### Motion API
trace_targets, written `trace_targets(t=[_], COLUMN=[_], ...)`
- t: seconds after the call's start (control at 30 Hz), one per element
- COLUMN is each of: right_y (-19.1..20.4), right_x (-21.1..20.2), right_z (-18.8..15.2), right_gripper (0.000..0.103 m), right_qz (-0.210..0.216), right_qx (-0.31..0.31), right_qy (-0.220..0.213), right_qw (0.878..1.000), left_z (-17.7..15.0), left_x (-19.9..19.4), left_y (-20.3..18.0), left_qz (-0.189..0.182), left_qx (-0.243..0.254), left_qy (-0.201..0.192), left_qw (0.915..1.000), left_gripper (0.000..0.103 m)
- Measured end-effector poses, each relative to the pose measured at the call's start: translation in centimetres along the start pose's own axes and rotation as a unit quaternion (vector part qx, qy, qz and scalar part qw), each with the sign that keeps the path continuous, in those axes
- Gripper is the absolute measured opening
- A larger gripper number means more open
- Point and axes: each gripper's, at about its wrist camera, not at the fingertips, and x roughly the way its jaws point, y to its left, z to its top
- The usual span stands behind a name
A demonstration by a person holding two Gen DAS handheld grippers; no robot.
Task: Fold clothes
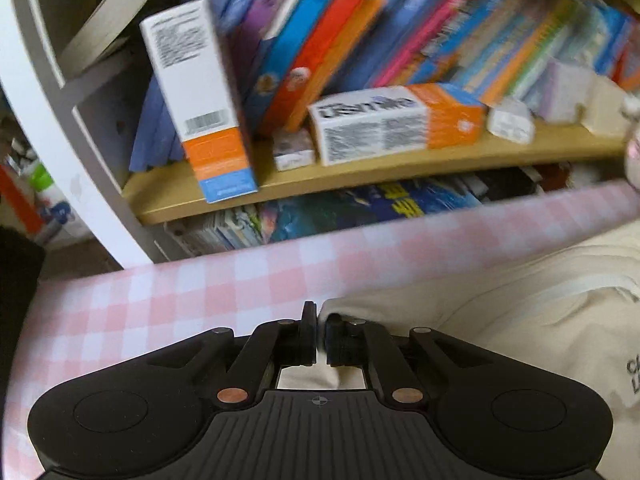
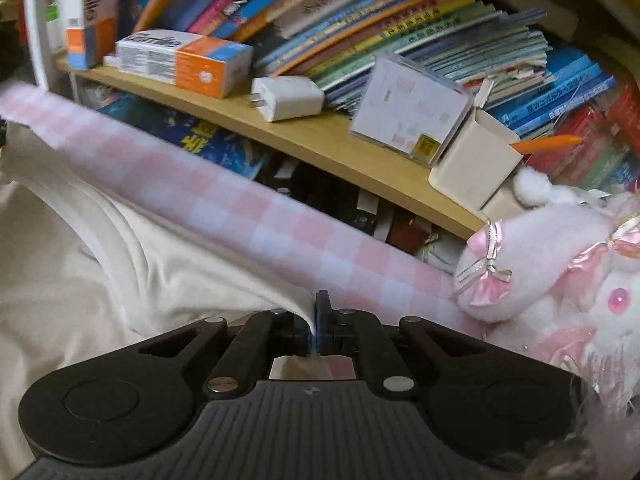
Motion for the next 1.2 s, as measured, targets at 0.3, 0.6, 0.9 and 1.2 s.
trace_targets(t=[0.3,0.6,0.9,1.2], right_y=[0.7,-0.5,-2.5,3.9], right_x=[3.4,-1.4,-11.8,-15.8], right_z=[1.6,-0.9,-11.3,-19.5], right_gripper=[0.007,0.061,0.062,0.058], right_qz=[-0.010,0.008,0.018,0.029], right_qx=[0.004,0.008,0.055,-0.039], right_qy=[0.031,-0.009,-0.053,-0.072], right_qw=[0.999,1.000,0.997,0.996], left_z=[0.6,-3.2,-15.3,-23.7], left_x=[2.2,-5.2,-15.6,-20.0], left_y=[0.7,0.7,1.8,-1.9], left_qz=[0.003,-0.021,0.017,0.043], left_qx=[0.004,0.087,-0.030,-0.073], left_qy=[0.031,-0.040,-0.062,-0.031], left_qw=[0.9995,0.9952,0.9975,0.9959], left_gripper=[0.016,0.068,0.069,0.069])
